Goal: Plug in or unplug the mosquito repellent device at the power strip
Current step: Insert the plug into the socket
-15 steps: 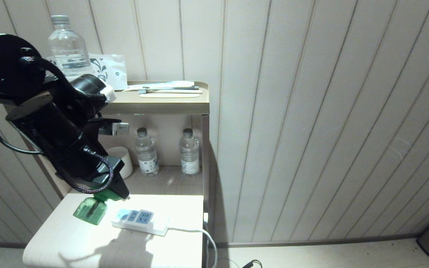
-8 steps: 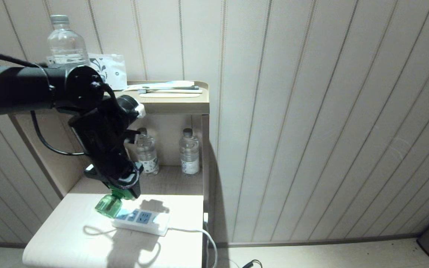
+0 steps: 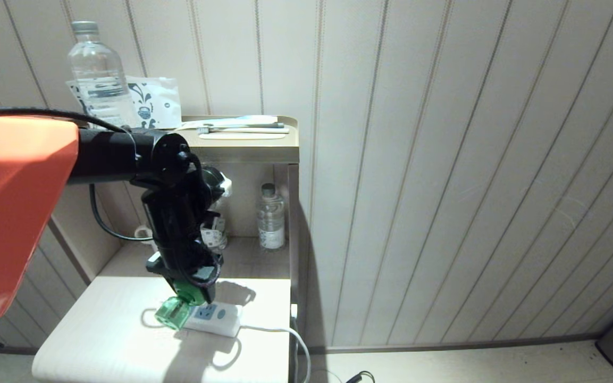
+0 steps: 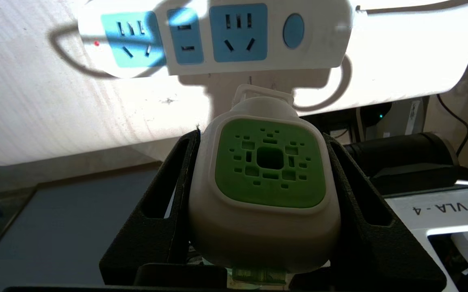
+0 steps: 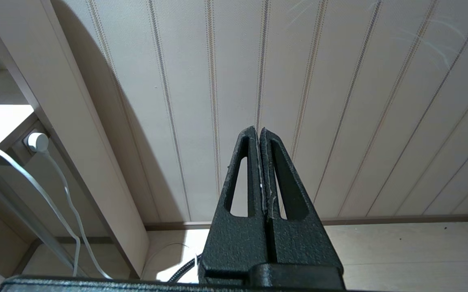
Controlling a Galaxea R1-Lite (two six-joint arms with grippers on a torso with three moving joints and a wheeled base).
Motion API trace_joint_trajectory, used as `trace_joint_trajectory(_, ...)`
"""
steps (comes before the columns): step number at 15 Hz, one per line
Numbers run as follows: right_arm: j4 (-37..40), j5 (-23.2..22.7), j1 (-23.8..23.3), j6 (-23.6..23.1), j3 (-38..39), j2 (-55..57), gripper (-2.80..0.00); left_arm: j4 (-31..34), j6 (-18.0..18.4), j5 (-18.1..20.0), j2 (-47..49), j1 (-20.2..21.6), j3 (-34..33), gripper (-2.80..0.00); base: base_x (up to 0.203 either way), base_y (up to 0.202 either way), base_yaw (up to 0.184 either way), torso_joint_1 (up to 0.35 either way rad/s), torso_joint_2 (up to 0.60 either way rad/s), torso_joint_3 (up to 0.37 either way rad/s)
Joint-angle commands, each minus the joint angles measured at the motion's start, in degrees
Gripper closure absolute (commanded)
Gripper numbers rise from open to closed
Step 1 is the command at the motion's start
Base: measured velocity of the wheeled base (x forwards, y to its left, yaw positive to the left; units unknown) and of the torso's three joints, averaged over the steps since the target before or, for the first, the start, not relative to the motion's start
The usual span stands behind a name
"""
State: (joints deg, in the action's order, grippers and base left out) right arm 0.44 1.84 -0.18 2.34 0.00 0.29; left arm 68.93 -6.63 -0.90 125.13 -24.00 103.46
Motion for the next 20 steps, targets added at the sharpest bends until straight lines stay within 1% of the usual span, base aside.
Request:
trace_joint_trajectory(1, 0.0, 0.0, 0.01, 0.03, 0.0, -0.03, 0.0, 0.36, -0.55, -0.12, 0.46, 0.01, -0.78, 0.0, 0.0, 0.0, 0.0, 0.0, 0.0, 0.0)
trace_joint_trajectory(4, 0.0, 0.0, 0.01, 0.03, 0.0, -0.03, 0.0, 0.04, -0.67, -0.07, 0.74, 0.2, -0.9, 0.0, 0.0, 0.0, 0.0, 0.0, 0.0, 0.0)
trace_joint_trajectory(10, 0.0, 0.0, 0.01, 0.03, 0.0, -0.03, 0.0, -2.89, -1.02, -0.25, 2.59, 0.89, -0.45, 0.0, 0.0, 0.0, 0.0, 0.0, 0.0, 0.0)
trace_joint_trajectory(20, 0.0, 0.0, 0.01, 0.03, 0.0, -0.03, 0.0, -4.07, -1.11, -0.69, 4.6, 1.86, -0.63, 0.0, 0.0, 0.0, 0.0, 0.0, 0.0, 0.0)
